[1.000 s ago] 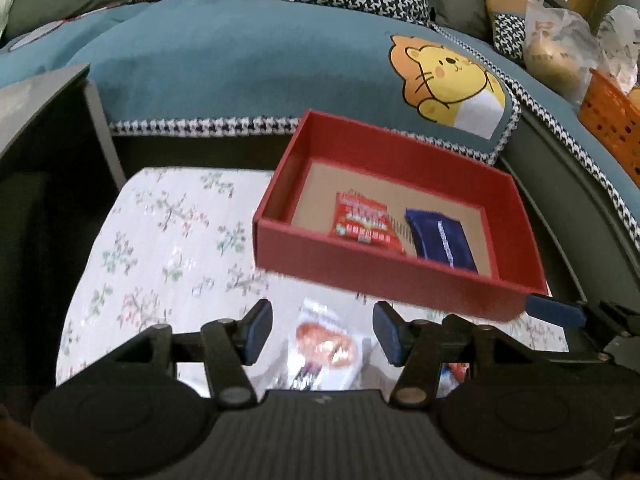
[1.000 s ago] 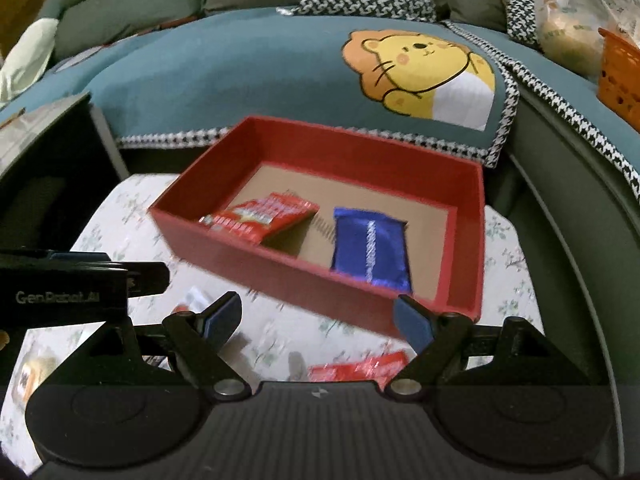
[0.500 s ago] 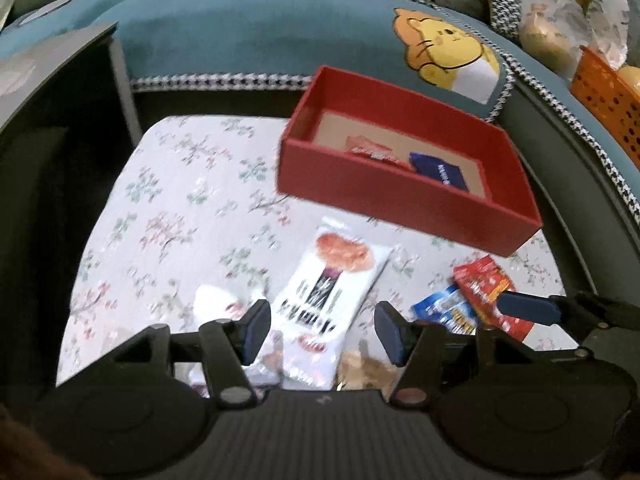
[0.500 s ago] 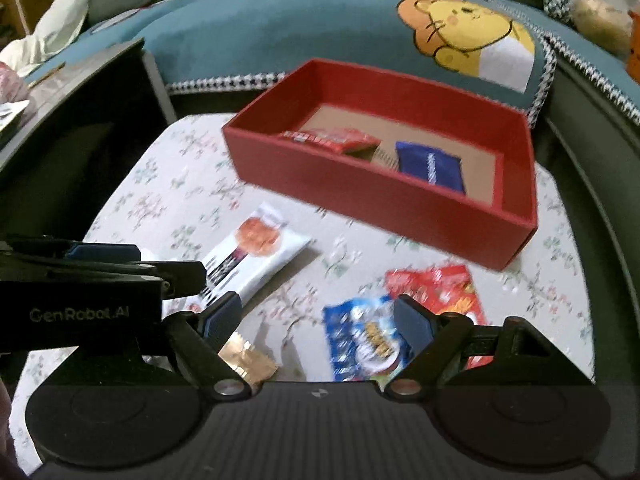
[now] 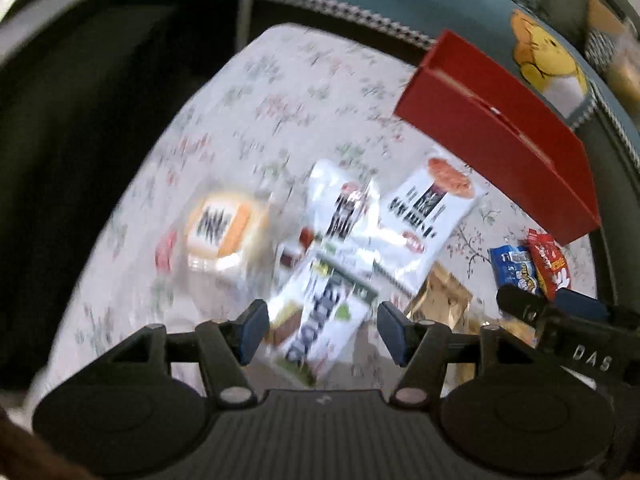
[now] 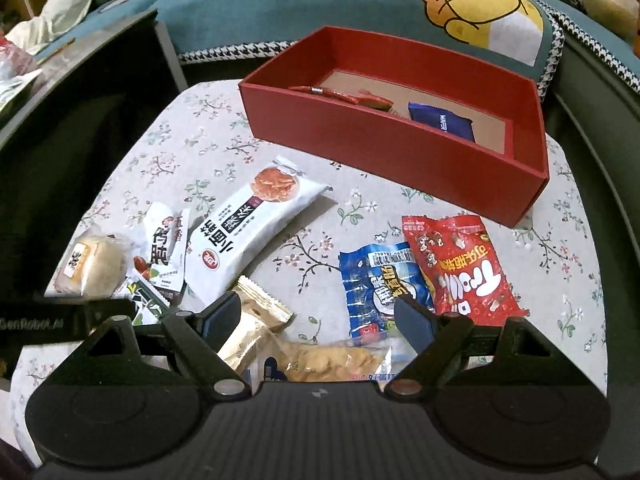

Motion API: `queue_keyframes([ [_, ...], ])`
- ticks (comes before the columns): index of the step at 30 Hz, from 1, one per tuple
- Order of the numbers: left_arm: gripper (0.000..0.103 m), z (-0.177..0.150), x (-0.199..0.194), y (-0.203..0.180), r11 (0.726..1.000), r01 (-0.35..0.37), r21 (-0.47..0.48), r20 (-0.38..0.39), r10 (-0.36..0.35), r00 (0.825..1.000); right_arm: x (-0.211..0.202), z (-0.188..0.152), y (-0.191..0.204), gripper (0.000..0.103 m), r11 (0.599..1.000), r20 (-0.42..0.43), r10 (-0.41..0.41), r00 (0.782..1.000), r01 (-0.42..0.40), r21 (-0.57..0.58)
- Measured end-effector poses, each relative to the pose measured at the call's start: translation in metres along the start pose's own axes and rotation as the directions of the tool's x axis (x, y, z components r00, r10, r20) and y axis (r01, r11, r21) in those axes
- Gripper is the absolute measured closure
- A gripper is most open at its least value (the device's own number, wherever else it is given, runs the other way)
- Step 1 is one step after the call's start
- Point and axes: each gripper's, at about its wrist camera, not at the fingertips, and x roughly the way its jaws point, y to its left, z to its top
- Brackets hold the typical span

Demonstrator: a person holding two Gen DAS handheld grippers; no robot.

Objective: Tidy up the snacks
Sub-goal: 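Withdraw both tools from the box back toward the snack pile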

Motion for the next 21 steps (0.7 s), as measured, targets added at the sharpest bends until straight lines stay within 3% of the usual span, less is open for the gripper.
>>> queue_keyframes([
  [2, 0.015, -0.002, 0.003, 0.003, 1.000, 0.004, -0.031, 0.001, -0.004, 1.000, -0.002, 0.000, 0.000, 0.015, 1.000, 0.005, 0.003, 1.000, -0.003, 0.001],
  [13, 0.003, -0.004, 0.026, -0.022, 0.979, -0.114, 0.171, 0.048, 0.107, 0.993, -0.015, -0.002, -0.019, 0.015, 0.999, 0.023, -0.007, 1.000, 0.006, 0.036],
  [16, 0.003, -0.002, 0.041, -0.020, 0.979, -0.106, 0.174, 0.002, 0.108, 0.994, -0.015, -0.003, -0.024, 0.015, 0.999, 0.017, -0.011, 1.000, 0.010, 0.049],
  [21, 0.004, -0.011, 0.037, -0.025, 0.973, -0.111, 0.201, 0.005, 0.112, 0.994, -0.015, -0.007, -0.029, 0.015, 0.998, 0.008, -0.016, 1.000, 0.016, 0.059],
])
